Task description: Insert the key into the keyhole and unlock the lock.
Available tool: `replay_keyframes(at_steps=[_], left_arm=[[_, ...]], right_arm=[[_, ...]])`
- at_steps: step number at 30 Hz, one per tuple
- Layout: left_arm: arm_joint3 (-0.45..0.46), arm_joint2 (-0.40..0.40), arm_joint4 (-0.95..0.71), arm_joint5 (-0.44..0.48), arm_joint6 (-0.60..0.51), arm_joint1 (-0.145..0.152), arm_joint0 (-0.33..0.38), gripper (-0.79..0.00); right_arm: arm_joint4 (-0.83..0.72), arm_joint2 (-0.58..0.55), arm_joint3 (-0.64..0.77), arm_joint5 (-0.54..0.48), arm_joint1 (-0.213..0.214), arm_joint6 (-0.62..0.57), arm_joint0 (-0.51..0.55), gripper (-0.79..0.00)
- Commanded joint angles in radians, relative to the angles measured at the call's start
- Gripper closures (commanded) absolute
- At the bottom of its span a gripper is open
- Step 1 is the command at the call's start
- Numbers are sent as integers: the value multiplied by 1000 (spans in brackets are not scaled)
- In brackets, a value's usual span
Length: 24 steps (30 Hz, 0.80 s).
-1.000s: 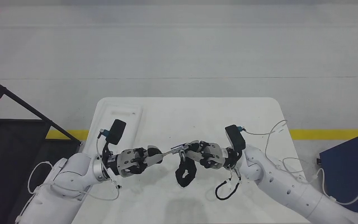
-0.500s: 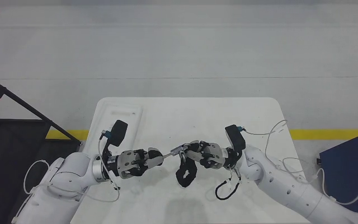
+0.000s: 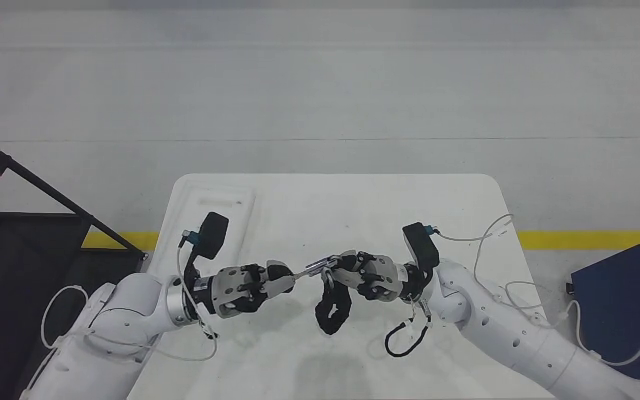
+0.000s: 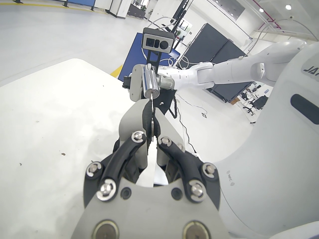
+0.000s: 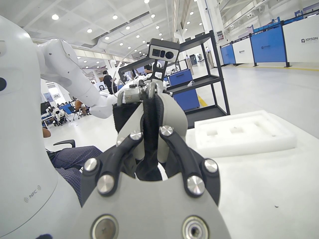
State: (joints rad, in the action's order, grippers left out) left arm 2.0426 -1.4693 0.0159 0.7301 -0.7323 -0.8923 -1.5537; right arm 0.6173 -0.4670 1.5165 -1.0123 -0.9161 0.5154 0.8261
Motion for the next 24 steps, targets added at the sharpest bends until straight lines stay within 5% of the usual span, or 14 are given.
replay_keyframes(at_steps=[1, 17, 18, 19, 24], left_arm=[[6, -1, -1, -17, -3, 1, -1, 0], [9, 5, -11, -46, 8, 1, 11, 0], [8, 6, -12, -42, 12, 1, 12, -228], [7, 6, -10, -35, 15, 0, 12, -776], [2, 8, 1, -16, 22, 0, 12, -785]], right_arm=[[0, 0, 0, 0, 0, 0, 0, 0], [-62, -92, 89, 50, -6, -225, 61, 0], [-66, -98, 91, 50, -7, -234, 64, 0], [-70, -103, 92, 50, -8, -241, 68, 0], [-78, -135, 94, 48, -12, -270, 87, 0]])
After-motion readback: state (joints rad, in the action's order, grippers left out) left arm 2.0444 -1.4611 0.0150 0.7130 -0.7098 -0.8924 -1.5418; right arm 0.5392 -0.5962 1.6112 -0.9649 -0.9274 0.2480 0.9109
